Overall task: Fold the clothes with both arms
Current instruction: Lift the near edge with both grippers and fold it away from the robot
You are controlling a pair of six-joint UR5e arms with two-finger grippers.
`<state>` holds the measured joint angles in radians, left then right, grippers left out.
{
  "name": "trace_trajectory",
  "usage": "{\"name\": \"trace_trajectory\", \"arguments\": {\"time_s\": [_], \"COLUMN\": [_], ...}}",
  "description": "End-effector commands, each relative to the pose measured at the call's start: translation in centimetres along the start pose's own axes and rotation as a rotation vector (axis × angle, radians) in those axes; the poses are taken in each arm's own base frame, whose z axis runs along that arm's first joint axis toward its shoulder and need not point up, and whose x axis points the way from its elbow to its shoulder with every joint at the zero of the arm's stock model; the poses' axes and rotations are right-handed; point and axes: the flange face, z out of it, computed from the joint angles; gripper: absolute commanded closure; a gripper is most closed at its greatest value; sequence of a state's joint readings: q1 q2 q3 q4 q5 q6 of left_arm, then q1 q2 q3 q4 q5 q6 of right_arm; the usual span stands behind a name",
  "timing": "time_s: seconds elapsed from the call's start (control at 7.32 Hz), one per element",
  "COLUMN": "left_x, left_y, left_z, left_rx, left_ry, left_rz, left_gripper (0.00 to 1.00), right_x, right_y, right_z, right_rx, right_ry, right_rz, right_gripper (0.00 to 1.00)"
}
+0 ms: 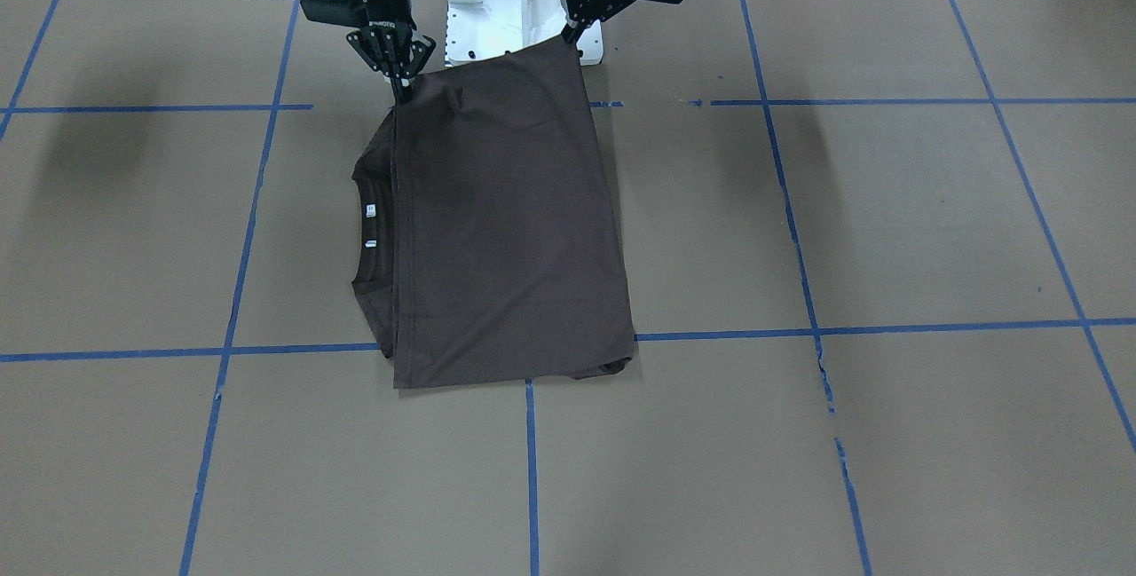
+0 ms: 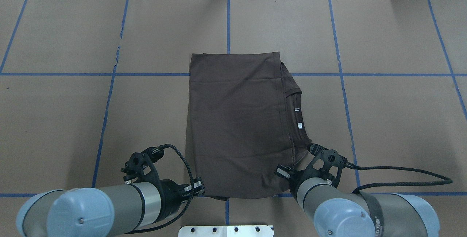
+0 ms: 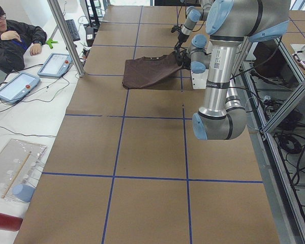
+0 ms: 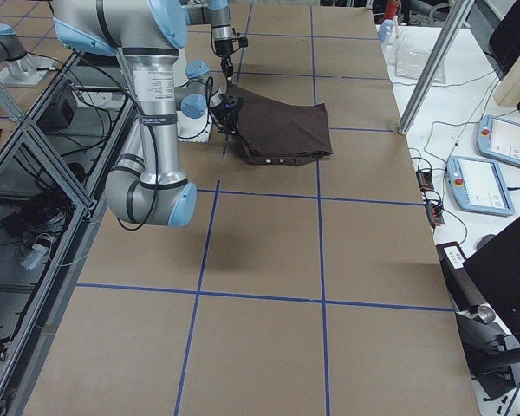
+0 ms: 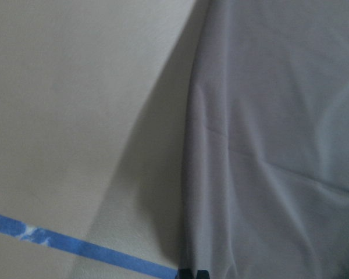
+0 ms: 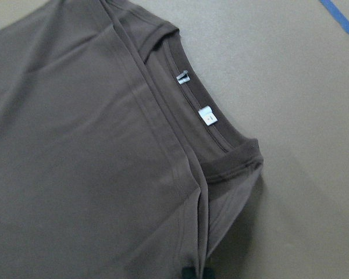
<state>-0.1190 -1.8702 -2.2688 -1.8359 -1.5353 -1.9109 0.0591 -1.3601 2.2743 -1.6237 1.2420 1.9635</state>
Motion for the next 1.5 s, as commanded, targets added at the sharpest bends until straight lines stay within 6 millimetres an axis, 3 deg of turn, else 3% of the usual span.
{"name": "trace_trajectory", "arguments": {"time_s": [0.0,0.14,0.27,0.41,0.55,0.68,0.96,1.23,1.37], "left_x": [1.2,0.9,0.8,1.2,1.8,2.5,3.9,5.1,4.7], "left_y": [0.5,0.8,0.8,-1.1,-4.3,-7.6,-12.5,-16.7,-18.5], "left_z": [-10.4,-9.9,-7.2,-6.2,-6.2,-5.2,-2.8,0.5,2.7], "left_rx": [-0.03,-0.038,-0.021,0.028,0.092,0.161,0.208,0.265,0.28], "left_ry": [-0.032,-0.061,-0.1,-0.11,-0.113,-0.131,-0.182,-0.222,-0.224], "left_rz": [-0.022,-0.021,0.001,0.045,0.099,0.126,0.137,0.155,0.152], "left_gripper": [1.0,1.0,1.0,1.0,1.0,1.0,1.0,1.0,1.0], "right_x": [0.6,-0.3,-2.2,-4.8,-7.1,-8.3,-9.9,-11.2,-11.5], "right_y": [-0.2,0.5,2.3,1.8,-1.0,-3.7,-6.9,-8.5,-9.2], "right_z": [-10.3,-10.2,-8.0,-5.3,-3.3,-2.8,-1.3,4.2,7.1], "right_rx": [-0.082,-0.08,-0.066,-0.015,0.038,0.039,0.062,0.104,0.116], "right_ry": [-0.015,-0.001,0.016,0.031,0.045,0.059,0.087,0.105,0.098], "right_rz": [-0.019,-0.015,-0.022,-0.006,0.008,0.0,0.011,0.036,0.044], "right_gripper": [1.0,1.0,1.0,1.0,1.0,1.0,1.0,1.0,1.0]}}
